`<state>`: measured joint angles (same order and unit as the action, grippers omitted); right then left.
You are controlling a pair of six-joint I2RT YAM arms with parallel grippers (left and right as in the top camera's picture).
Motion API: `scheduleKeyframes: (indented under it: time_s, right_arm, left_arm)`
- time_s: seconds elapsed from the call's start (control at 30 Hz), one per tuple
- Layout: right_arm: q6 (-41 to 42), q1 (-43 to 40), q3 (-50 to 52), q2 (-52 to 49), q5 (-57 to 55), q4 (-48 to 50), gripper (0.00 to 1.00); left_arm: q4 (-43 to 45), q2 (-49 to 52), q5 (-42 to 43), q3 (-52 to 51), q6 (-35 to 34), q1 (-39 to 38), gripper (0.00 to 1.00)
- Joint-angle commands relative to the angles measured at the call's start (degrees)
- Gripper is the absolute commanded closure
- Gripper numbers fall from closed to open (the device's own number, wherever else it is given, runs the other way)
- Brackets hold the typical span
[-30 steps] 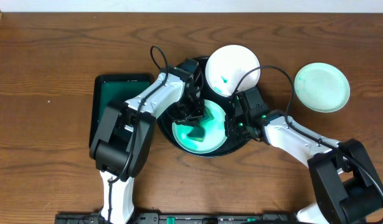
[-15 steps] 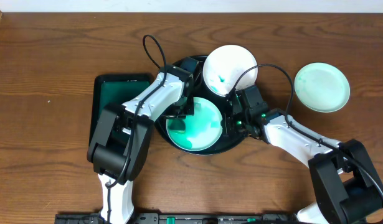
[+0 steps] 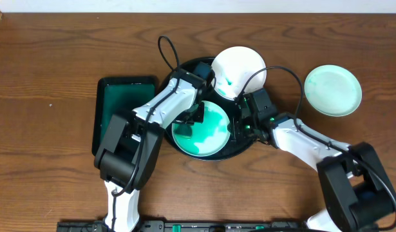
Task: Clean dirty plates on tray and stack at the side
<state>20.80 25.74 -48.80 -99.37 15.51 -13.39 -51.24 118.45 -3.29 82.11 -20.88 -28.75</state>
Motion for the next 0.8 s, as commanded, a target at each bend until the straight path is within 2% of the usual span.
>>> scheduleKeyframes:
  time_s: [0.0,0.2,0.27,0.57,0.63,0.77]
  right_arm:
    - [0.3,-0.5,0.9,-4.2,-0.3,1.5,0.82]
    - [1.9,-0.4,0.9,-5.8,3.6,5.6,0.84]
    - [1.9,-0.3,0.9,-5.8,4.1,5.9,0.98]
    - [1.9,0.9,0.9,-5.8,4.1,6.0,0.99]
    - [1.9,1.0,0.9,-5.8,4.1,6.0,0.99]
    - [1.9,1.0,0.9,-5.8,4.1,5.9,0.99]
  left_arm:
    - [2.3,7.3,6.2,-3.8,0.7,-1.7,0.93]
    - [2.4,7.3,10.9,-3.8,0.7,-1.7,0.93]
    - [2.7,7.3,13.5,-3.8,0.7,-1.7,0.93]
    - [8.1,7.3,28.8,-3.8,0.8,-3.5,0.93]
    - [9.5,7.3,35.0,-3.8,2.3,-4.0,0.93]
    - [10.1,7.3,39.6,-3.3,2.5,-3.8,0.93]
